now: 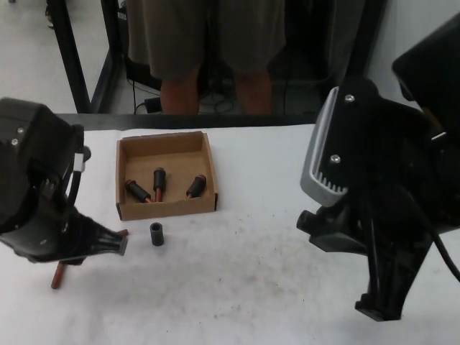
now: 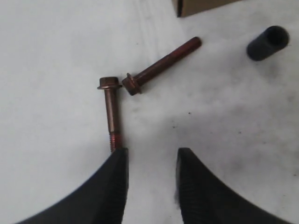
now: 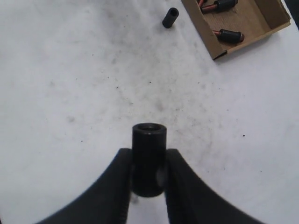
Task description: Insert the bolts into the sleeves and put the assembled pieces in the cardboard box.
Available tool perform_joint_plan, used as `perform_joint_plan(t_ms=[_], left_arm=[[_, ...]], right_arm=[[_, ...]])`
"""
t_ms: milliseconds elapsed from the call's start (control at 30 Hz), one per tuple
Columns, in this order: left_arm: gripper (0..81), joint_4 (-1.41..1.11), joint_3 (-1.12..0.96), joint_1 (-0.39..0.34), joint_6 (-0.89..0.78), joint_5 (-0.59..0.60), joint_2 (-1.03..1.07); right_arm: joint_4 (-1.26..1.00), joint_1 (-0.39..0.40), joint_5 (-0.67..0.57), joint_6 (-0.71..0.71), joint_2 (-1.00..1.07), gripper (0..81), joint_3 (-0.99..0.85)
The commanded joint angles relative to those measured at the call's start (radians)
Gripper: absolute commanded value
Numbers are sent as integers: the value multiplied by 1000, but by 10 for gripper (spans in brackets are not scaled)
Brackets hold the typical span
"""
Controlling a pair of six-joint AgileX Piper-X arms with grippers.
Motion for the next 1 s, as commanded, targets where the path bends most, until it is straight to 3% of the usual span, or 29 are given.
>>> perform_joint_plan(t_ms=[0, 467, 967], left_arm=[[336, -19, -2, 13, 4, -21, 20], [336, -229, -2, 22, 83, -102, 146], [330, -242, -2, 26, 98, -134, 209]], right_arm=[[15, -3, -11, 7, -20, 3, 2], [18, -3, -11, 7, -20, 3, 2], [18, -3, -11, 7, -20, 3, 2]])
